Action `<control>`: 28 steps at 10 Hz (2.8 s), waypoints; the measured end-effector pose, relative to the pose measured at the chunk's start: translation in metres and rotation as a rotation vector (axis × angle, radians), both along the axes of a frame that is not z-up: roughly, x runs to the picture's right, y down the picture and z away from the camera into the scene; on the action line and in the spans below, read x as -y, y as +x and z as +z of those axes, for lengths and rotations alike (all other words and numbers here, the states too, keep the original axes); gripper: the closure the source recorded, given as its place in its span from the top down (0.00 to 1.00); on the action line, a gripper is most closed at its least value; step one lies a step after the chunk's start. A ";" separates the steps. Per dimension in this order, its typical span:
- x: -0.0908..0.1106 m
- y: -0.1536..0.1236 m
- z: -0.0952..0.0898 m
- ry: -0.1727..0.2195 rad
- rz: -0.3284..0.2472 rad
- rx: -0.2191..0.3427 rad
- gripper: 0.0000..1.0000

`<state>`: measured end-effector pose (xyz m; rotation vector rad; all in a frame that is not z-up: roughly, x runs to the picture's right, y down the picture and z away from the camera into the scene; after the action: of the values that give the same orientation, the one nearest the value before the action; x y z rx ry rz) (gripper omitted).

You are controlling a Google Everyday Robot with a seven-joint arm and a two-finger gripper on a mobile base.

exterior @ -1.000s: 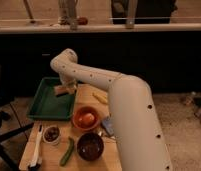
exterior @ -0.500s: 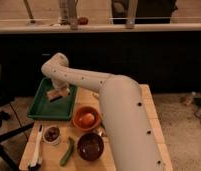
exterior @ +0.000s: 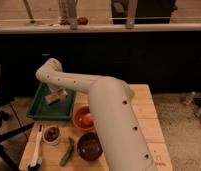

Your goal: Wipe tray with eraser

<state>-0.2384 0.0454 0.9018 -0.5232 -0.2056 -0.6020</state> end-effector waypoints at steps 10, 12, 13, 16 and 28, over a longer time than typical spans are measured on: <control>-0.024 -0.007 0.041 -0.114 0.018 -0.017 0.02; -0.027 -0.006 0.045 -0.126 0.018 -0.024 0.02; -0.029 -0.006 0.047 -0.132 0.020 -0.027 0.02; -0.032 -0.004 0.053 -0.150 0.030 -0.035 0.02; -0.024 0.008 0.084 -0.195 0.065 -0.080 0.02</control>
<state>-0.2308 0.0695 0.9856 -0.7245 -0.2061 -0.4989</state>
